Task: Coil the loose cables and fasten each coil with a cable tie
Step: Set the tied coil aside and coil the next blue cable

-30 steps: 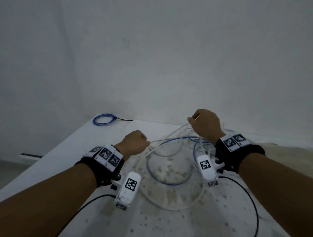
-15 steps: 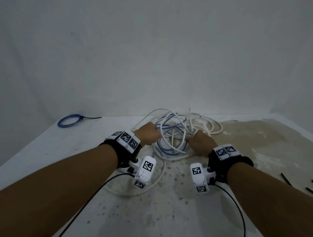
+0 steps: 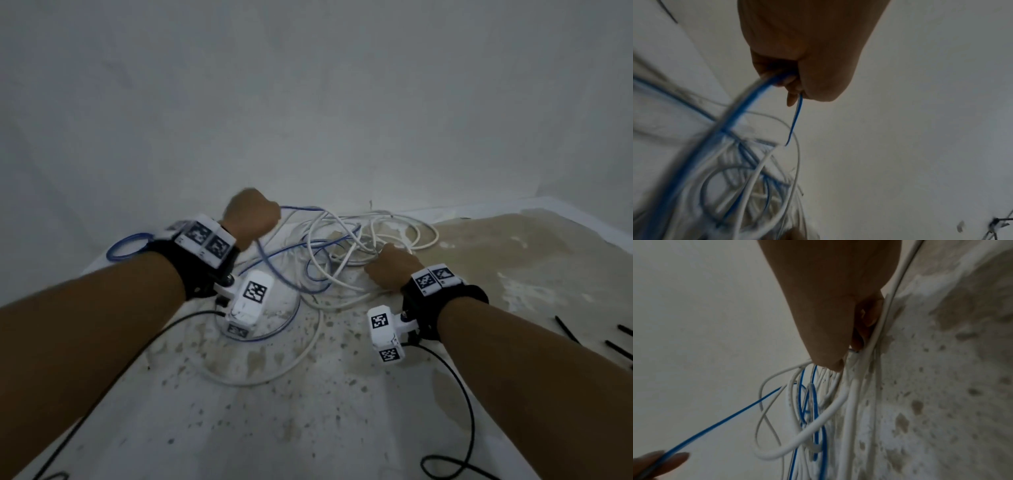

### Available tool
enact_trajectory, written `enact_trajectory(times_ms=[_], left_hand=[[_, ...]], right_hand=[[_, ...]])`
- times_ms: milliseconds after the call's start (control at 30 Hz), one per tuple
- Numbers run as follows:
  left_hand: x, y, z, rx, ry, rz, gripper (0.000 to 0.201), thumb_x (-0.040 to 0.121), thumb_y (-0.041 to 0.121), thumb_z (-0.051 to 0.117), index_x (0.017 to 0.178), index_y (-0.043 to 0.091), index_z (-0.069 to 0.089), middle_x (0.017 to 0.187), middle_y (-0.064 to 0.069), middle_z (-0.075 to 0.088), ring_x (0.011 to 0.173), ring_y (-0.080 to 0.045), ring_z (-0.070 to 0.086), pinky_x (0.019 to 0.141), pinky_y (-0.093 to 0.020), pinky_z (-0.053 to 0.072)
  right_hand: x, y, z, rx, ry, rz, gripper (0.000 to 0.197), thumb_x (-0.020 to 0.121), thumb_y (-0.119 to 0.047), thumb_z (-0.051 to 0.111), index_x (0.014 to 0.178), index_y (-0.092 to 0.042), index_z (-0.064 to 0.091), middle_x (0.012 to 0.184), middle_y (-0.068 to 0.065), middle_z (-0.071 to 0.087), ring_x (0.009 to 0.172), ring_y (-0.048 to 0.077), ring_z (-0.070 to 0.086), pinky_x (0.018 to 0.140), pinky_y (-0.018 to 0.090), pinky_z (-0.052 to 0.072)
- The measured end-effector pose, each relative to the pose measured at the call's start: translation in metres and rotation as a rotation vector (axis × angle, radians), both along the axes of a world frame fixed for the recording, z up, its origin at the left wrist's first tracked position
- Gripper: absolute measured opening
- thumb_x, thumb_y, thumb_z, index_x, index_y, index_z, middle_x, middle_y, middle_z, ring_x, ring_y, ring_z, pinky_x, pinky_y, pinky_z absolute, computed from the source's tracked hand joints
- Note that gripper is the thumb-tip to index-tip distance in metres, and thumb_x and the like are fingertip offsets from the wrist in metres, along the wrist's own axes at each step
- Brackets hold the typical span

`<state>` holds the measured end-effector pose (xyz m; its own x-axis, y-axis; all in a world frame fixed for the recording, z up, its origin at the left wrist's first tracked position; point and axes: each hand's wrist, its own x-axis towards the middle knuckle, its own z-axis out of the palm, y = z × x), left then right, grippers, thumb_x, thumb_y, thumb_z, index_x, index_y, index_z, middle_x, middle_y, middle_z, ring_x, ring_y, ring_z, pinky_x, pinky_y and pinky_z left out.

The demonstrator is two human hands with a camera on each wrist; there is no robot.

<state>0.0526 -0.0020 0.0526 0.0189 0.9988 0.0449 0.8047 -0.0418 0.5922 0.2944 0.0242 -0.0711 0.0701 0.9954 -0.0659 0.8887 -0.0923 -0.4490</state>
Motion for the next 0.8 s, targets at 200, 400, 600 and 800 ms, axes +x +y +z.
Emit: enact_trajectory(times_ms=[200, 400, 600, 800], left_hand=[[-0.054, -0.006, 0.063, 0.149, -0.08, 0.185, 0.031, 0.09, 0.017, 0.064, 0.101, -0.011, 0.069, 0.061, -0.008, 0.042, 0.048, -0.021, 0.033, 0.048, -0.024, 0.027], [-0.089, -0.029, 0.098, 0.19, -0.3, 0.151, 0.029, 0.099, 0.022, 0.055, 0.094, -0.001, 0.071, 0.057, -0.004, 0.034, 0.048, -0.017, 0.025, 0.048, -0.025, 0.02], [-0.082, -0.04, 0.09, 0.123, -0.815, 0.258, 0.033, 0.106, 0.019, 0.035, 0.076, 0.011, 0.046, 0.054, 0.0, 0.029, 0.04, -0.01, 0.02, 0.037, -0.015, 0.018], [-0.038, -0.046, 0.042, 0.169, -0.901, 0.3, 0.035, 0.106, 0.026, 0.036, 0.103, -0.004, 0.054, 0.061, -0.007, 0.04, 0.033, -0.013, 0.037, 0.037, -0.017, 0.03]], right_hand=[[-0.003, -0.005, 0.0, -0.02, -0.149, 0.07, 0.033, 0.098, -0.033, 0.049, 0.109, -0.006, 0.065, 0.115, 0.015, 0.065, 0.099, 0.03, 0.062, 0.075, 0.03, 0.043], [-0.003, -0.008, 0.011, -0.109, -0.086, 0.075, 0.023, 0.093, -0.022, 0.054, 0.072, -0.012, 0.05, 0.083, 0.011, 0.054, 0.073, 0.023, 0.049, 0.07, 0.03, 0.038], [-0.059, -0.059, 0.078, 0.224, 0.188, -0.013, 0.041, 0.099, -0.037, 0.048, 0.08, -0.003, 0.061, 0.085, 0.016, 0.06, 0.08, 0.03, 0.061, 0.069, 0.032, 0.044], [-0.16, -0.073, 0.12, -0.23, 1.75, 0.022, 0.049, 0.103, -0.047, 0.044, 0.082, -0.003, 0.052, 0.059, 0.011, 0.054, 0.052, 0.023, 0.052, 0.051, 0.032, 0.049]])
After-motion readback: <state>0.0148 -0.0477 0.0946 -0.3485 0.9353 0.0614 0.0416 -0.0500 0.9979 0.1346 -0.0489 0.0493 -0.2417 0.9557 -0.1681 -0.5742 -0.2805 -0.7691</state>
